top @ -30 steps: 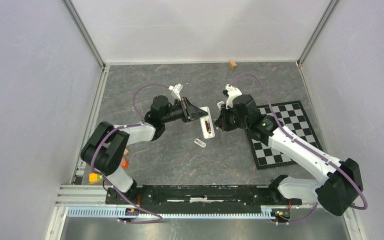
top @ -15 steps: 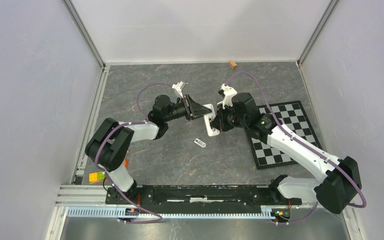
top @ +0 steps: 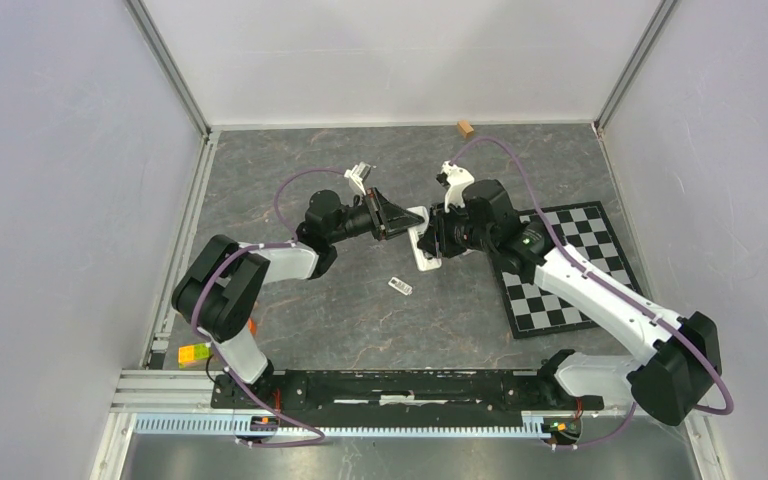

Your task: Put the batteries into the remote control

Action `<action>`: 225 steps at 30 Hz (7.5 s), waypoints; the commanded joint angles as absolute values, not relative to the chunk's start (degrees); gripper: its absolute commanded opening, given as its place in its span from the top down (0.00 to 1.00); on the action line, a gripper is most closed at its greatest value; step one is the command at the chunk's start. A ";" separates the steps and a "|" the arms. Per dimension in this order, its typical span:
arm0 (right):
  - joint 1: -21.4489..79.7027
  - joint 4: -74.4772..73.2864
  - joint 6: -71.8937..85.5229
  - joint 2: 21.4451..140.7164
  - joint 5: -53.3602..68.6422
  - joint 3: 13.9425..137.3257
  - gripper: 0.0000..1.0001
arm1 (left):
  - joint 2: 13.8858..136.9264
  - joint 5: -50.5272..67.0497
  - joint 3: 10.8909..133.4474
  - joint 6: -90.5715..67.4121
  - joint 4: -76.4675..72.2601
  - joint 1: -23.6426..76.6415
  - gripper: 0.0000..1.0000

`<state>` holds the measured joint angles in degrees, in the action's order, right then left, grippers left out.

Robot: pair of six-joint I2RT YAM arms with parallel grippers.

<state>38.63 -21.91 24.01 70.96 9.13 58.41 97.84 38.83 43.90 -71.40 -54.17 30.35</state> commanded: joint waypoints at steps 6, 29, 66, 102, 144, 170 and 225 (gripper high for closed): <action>38.23 -22.52 25.67 68.07 3.61 61.36 0.63 | 97.04 38.51 45.44 -75.90 -58.62 30.50 0.98; 37.35 13.62 57.22 47.48 -0.31 39.67 0.02 | 87.97 22.39 43.02 -100.32 -66.75 30.42 0.98; 37.79 20.26 70.24 56.43 3.86 39.56 0.24 | 80.51 20.91 42.85 -100.93 -67.44 30.59 0.98; 37.10 -8.85 37.10 62.32 -0.22 47.05 0.33 | 72.66 36.00 44.19 -61.97 -46.68 29.90 0.98; 36.82 0.64 29.62 63.11 14.83 46.75 0.43 | 66.29 37.22 37.74 -49.03 -34.33 27.15 0.98; 51.55 -18.69 0.52 93.87 -1.24 55.98 0.32 | 49.71 1.38 28.03 -46.34 -2.65 19.48 0.98; 51.59 -4.28 11.42 71.97 -7.61 48.33 0.74 | 62.95 24.58 26.98 -49.50 -33.67 20.36 0.98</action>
<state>51.75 -8.03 8.84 76.73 -8.05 48.49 61.56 21.69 26.79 -47.75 -23.24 18.92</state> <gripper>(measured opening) 0.305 0.307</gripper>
